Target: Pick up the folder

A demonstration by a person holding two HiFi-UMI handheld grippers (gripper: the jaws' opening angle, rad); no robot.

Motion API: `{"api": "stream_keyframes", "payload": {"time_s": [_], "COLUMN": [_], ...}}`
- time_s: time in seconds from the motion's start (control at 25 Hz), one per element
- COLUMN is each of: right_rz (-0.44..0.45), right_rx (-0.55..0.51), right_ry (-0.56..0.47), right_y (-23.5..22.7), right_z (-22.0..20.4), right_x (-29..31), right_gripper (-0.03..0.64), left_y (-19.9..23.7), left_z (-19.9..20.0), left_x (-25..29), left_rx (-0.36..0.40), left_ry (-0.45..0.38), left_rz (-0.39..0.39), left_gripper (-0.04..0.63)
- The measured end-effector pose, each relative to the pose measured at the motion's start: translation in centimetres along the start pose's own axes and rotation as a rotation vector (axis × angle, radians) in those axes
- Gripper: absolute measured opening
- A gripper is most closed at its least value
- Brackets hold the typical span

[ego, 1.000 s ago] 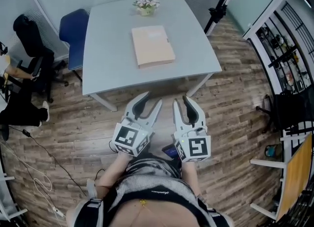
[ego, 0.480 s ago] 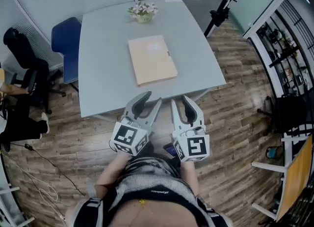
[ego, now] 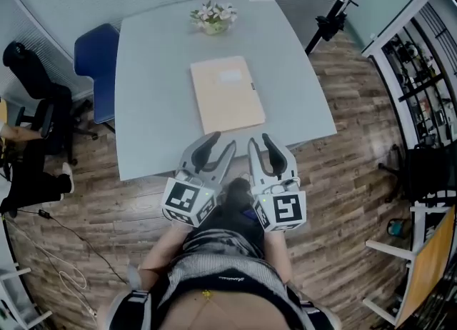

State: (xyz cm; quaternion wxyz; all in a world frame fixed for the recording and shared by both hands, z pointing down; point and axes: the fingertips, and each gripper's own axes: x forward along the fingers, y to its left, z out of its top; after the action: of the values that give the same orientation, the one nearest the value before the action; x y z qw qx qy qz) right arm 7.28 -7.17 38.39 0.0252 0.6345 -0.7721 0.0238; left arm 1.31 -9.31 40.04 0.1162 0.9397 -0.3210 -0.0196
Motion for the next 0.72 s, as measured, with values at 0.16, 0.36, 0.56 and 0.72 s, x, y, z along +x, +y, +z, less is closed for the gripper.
{"api": "stream_keyframes", "payload": {"time_s": [0.16,0.36,0.56,0.72], "right_rz": [0.041,0.100,0.159,0.211], "right_rx": [0.010,0.021,0.015,0.015], "right_ry": [0.008,0.011,0.032,0.074], "right_y": [-1.6,-4.9,-8.0,-10.0], "right_z": [-0.2,0.4,0.5,-1.0], "right_x": [3.2,7.8,11.6,14.1], "right_gripper": [0.107,0.107,0.107,0.109], "left_y": [1.8,4.0,5.8,7.2], "left_z": [0.3,1.5,2.1,1.2], "left_x": [2.9,8.0,12.2,14.5], "left_rx": [-0.019,-0.037,-0.041,-0.058], "left_ry": [-0.001,-0.016,-0.016,0.012], "left_rz": [0.027,0.068,0.128,0.186], "left_gripper": [0.146,0.146,0.146,0.147]}}
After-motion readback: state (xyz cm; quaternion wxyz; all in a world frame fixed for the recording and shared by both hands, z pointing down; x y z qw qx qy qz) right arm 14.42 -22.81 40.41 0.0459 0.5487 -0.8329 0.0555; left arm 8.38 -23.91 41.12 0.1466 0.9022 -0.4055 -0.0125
